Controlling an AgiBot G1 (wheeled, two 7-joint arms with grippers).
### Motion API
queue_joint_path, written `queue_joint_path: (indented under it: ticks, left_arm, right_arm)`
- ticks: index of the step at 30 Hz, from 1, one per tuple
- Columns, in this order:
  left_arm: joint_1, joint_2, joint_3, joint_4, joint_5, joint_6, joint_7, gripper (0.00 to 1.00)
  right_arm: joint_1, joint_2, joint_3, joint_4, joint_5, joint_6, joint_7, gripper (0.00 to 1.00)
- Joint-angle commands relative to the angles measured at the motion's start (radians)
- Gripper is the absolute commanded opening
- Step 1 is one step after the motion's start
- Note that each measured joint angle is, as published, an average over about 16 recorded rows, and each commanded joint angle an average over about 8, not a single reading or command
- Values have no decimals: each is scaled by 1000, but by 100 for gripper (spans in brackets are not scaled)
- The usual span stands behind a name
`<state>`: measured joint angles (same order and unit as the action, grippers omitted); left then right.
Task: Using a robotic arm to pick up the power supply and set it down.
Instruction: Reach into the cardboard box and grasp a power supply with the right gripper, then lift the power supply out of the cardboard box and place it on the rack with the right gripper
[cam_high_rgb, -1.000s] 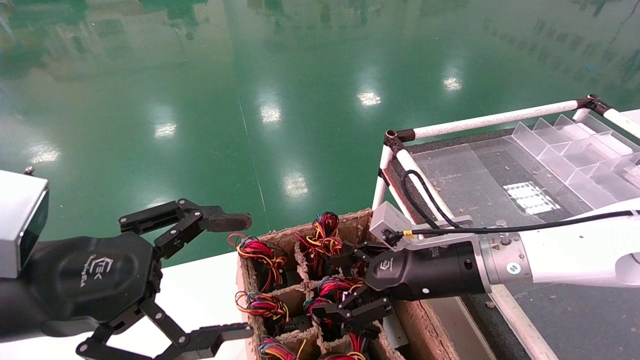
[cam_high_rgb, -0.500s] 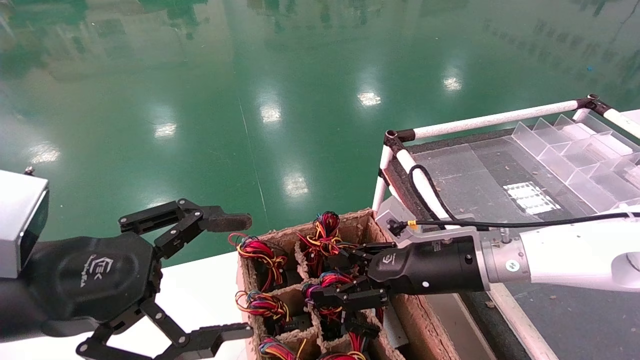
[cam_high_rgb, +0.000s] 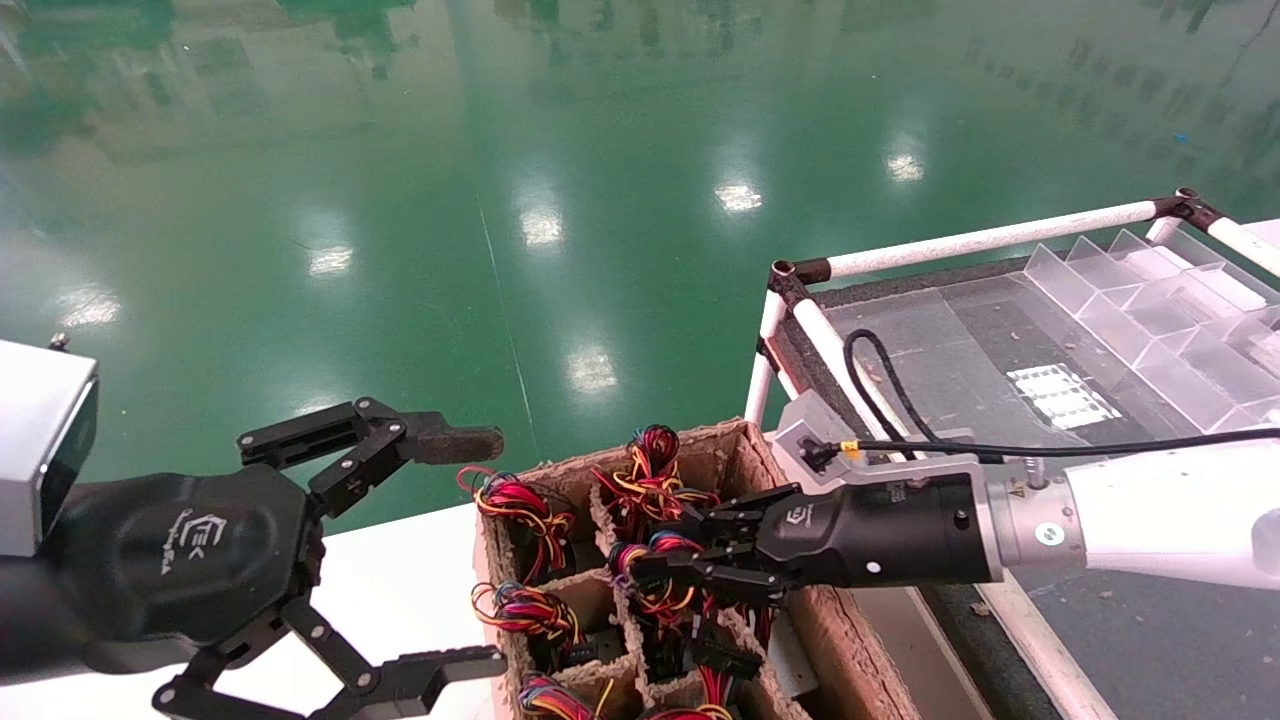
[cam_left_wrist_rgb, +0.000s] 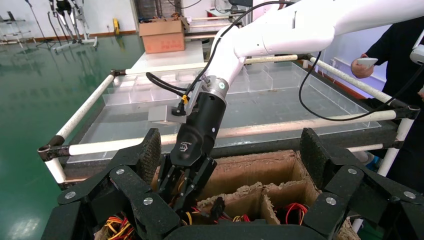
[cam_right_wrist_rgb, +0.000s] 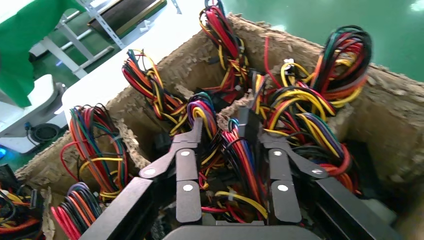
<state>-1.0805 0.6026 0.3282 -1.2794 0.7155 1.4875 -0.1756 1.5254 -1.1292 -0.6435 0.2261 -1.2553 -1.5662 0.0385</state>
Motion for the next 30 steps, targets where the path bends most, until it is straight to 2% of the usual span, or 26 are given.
queue_joint_path:
  ticks: [1,18,30]
  left_arm:
    - [0,0,0,0,0,0,0,100]
    - [0,0,1,0,-1,0,0,100]
    - [0,-1,1,0,-1,-1,1,100]
  right_arm:
    - [2,5,-1,-11,0,1,-12,0]
    - [9,54,-20,12,61,-26,-14,0]
    - [11,145,-49,200,230,-32,78,0]
